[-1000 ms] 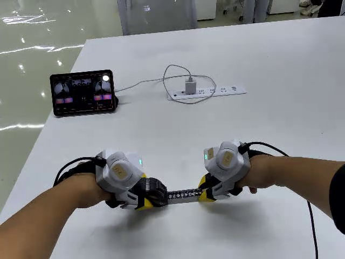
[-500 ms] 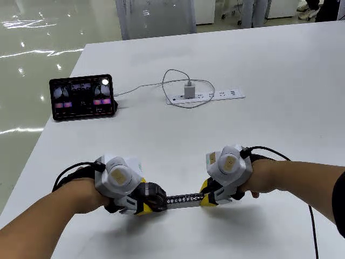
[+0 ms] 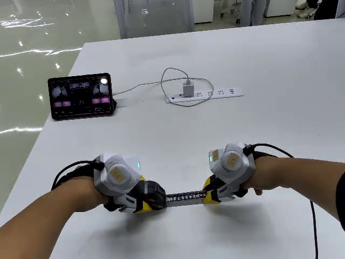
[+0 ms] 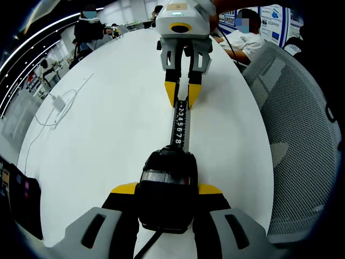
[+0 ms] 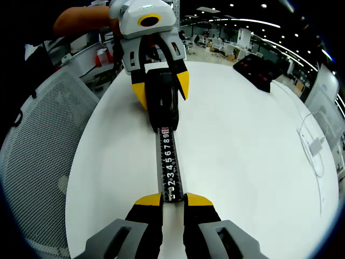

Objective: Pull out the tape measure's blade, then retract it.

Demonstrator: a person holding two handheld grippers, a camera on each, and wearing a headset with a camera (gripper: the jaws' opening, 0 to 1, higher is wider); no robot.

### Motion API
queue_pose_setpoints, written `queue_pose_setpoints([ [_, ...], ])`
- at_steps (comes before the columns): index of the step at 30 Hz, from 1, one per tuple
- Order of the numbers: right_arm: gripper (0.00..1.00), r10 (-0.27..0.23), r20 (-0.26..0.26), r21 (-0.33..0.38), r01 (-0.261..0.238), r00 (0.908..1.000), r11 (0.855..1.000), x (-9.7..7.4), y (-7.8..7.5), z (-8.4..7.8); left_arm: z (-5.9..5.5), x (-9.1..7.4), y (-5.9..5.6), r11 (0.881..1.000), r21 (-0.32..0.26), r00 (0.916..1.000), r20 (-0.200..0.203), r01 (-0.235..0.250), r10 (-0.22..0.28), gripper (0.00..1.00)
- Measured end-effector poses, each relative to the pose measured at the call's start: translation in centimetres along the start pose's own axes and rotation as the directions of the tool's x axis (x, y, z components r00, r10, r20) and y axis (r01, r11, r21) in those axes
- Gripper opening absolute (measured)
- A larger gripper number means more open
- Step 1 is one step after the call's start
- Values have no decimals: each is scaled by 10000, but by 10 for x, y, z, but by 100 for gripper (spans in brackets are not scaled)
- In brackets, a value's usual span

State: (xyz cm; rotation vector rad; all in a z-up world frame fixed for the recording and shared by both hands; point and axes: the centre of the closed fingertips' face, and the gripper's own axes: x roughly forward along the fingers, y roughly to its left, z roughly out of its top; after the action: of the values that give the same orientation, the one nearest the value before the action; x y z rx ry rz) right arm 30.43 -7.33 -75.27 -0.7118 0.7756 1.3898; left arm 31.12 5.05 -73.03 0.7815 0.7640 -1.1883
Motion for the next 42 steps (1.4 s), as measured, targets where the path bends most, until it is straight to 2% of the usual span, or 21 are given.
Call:
queue_pose_setpoints([
  [42, 10, -132, -154, 135, 134, 9998, 9998, -14, 0, -18, 0, 0, 0, 10000, 25, 10000, 32, 2, -2, 33],
])
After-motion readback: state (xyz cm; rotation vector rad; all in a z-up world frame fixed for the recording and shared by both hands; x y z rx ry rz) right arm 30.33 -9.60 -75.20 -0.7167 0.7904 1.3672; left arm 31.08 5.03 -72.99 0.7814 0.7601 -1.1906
